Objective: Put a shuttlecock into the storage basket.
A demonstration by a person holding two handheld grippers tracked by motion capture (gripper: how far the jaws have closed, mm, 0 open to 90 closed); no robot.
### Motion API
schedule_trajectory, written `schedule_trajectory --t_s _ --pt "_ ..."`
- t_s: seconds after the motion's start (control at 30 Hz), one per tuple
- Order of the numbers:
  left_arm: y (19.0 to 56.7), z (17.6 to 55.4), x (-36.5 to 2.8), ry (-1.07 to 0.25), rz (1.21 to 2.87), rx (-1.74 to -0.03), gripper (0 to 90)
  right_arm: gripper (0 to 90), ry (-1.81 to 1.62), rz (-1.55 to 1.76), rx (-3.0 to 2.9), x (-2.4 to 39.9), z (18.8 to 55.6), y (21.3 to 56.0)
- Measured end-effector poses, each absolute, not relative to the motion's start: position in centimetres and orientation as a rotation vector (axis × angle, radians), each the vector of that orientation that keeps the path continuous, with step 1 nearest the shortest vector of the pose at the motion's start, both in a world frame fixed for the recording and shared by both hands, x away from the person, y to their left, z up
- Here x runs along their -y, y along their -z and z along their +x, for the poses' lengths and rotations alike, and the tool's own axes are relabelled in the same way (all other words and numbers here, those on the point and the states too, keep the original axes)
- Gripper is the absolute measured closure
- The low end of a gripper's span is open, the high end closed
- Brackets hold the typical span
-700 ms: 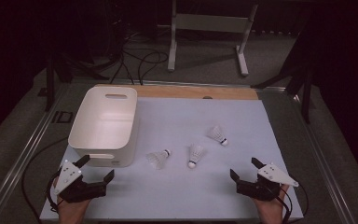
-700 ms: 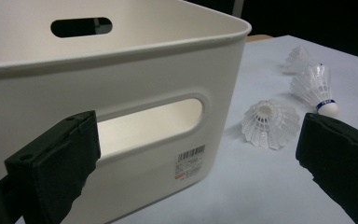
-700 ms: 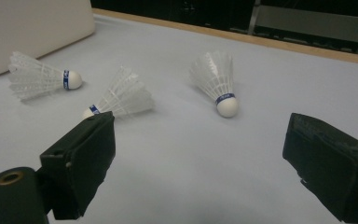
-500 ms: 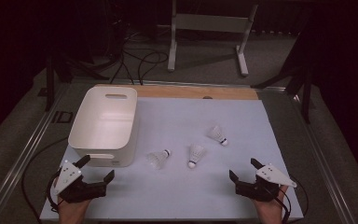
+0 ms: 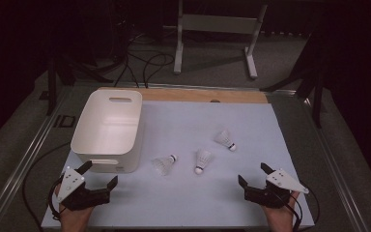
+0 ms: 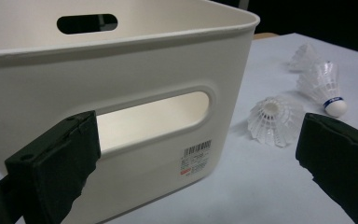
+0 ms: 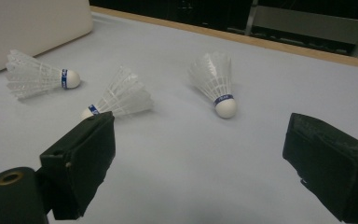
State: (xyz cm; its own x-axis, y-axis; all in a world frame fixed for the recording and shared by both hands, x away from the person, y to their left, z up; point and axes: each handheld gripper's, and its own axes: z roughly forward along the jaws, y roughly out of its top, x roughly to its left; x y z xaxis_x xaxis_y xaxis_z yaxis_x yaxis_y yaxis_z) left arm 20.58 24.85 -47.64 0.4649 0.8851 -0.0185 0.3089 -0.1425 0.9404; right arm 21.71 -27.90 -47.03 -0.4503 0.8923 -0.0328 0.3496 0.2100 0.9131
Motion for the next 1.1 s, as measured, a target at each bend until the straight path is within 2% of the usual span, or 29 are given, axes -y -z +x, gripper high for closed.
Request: schedule_trajectory --t_s 1.1 --pt "48.1 20.5 -24.7 -0.695 1.683 -1.034 0.2 9.2 -1.130 1.141 -1.963 26.2 24.2 43.8"
